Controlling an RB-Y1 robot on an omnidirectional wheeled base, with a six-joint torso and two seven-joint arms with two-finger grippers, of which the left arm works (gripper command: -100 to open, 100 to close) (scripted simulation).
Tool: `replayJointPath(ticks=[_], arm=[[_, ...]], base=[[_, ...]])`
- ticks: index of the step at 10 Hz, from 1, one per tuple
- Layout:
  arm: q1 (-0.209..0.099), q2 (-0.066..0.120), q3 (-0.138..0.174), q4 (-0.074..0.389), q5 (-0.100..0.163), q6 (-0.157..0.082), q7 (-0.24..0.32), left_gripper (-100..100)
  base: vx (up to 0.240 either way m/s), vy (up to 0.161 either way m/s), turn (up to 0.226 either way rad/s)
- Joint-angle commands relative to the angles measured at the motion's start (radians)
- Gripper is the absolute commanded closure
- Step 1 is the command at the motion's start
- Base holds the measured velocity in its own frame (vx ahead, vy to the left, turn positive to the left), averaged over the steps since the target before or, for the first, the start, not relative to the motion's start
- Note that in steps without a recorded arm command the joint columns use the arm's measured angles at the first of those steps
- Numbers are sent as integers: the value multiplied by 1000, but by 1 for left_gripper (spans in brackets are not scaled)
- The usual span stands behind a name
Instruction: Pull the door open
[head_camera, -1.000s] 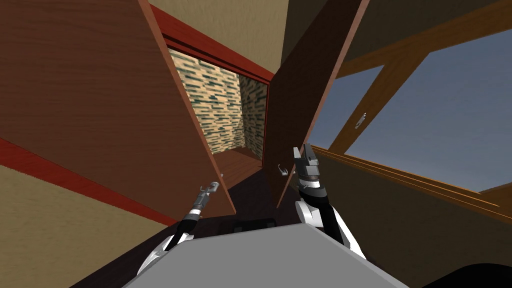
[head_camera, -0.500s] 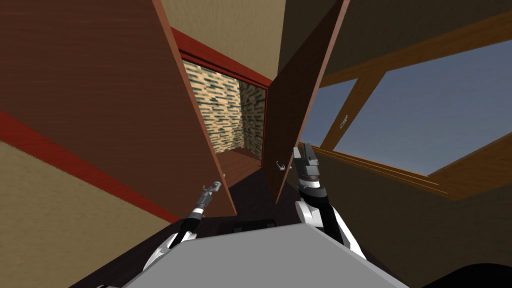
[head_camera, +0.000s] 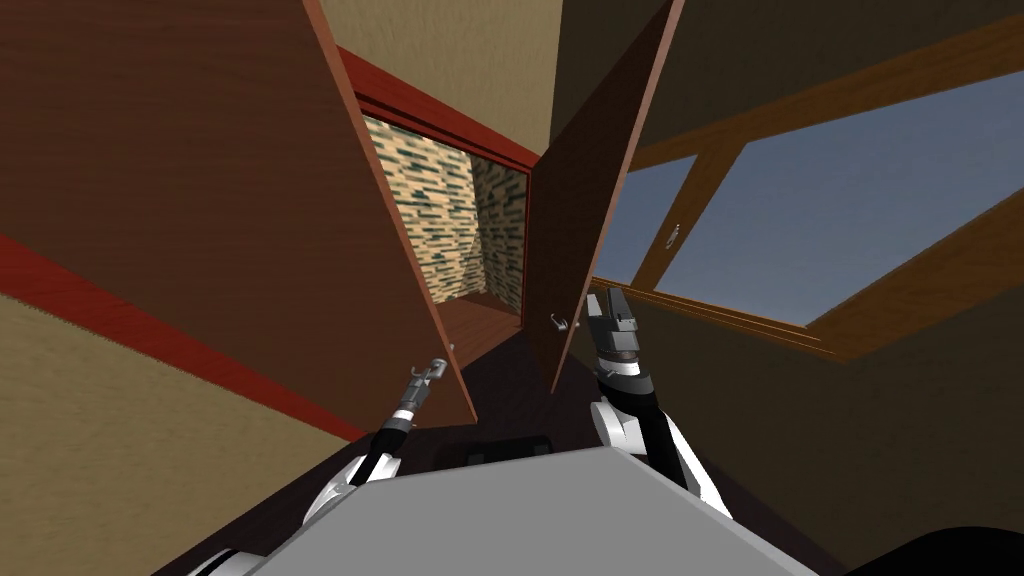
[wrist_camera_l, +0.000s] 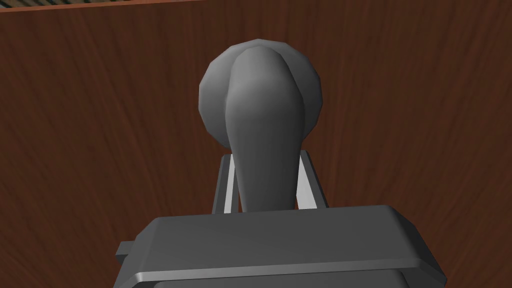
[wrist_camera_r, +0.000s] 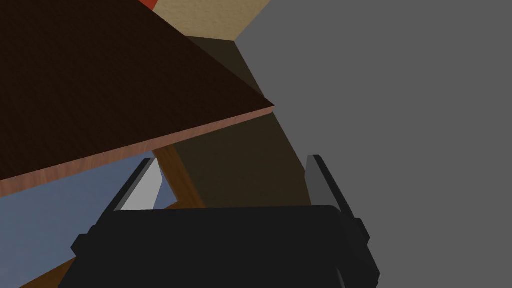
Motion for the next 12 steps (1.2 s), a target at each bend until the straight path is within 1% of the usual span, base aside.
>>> replayJointPath(ticks=[1, 5, 7, 10, 12], arm=[[0, 0, 0, 0, 0, 0, 0, 100], [2, -2, 14, 9, -5, -3, 0, 100], [4, -1, 25, 14, -7, -5, 1, 100], [7, 0, 41, 21, -11, -9, 4, 100], [8, 0, 49, 24, -13, -11, 6, 100]], base=[[-86, 42, -37], [-169, 19, -187], [-220, 48, -247], [-219, 124, -230], [-206, 111, -153]])
